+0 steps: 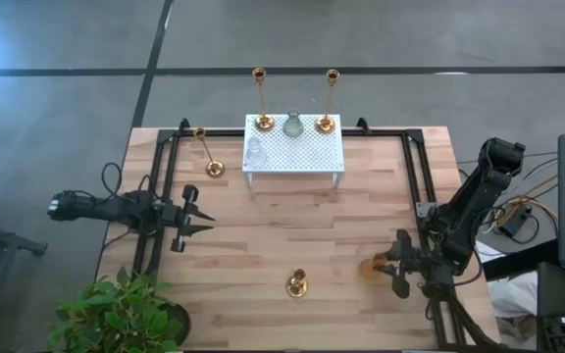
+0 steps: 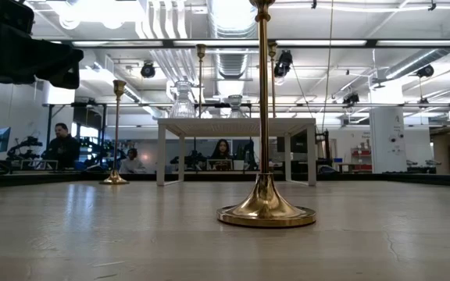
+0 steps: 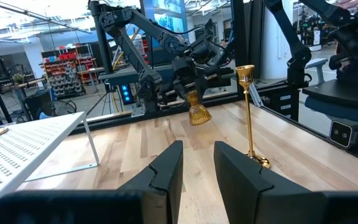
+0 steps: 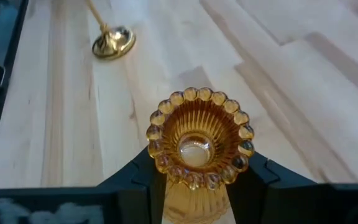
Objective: Pick & Place candle stick holders
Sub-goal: Put the orange glass candle holder on the shelf
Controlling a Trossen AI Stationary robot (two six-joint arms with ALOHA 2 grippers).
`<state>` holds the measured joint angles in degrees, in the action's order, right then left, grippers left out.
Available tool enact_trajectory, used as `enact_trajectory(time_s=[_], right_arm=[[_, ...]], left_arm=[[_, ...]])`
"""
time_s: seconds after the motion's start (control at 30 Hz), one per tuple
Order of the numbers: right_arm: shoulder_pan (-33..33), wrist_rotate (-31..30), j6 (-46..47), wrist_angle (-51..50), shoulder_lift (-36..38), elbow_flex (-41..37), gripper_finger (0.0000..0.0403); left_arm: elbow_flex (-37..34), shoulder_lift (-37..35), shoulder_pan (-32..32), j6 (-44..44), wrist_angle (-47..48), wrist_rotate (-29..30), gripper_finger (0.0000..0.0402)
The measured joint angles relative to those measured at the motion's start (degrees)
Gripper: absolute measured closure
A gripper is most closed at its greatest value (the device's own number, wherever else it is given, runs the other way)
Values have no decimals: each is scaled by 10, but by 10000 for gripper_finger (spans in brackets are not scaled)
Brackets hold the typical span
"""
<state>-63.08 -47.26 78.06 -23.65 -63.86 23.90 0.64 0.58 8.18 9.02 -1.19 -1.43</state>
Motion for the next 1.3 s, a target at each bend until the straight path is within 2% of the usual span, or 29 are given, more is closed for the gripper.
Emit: enact_trajectory(time_s=[0.37,0.63,0.83,1.0,1.3], right_arm=[[12,-22,13,0,12,20,284],[102,40,-66,-1,60,40,284],[226,84,-166,-2,116,43,284],[362,152,-270,-1,148,61,284],[608,291,-442,1,132,114,284]], left_arm=[[0,0,0,0,0,0,305],[0,0,0,0,0,0,305],[0,0,0,0,0,0,305],[0,0,0,0,0,0,305],[0,0,0,0,0,0,305]])
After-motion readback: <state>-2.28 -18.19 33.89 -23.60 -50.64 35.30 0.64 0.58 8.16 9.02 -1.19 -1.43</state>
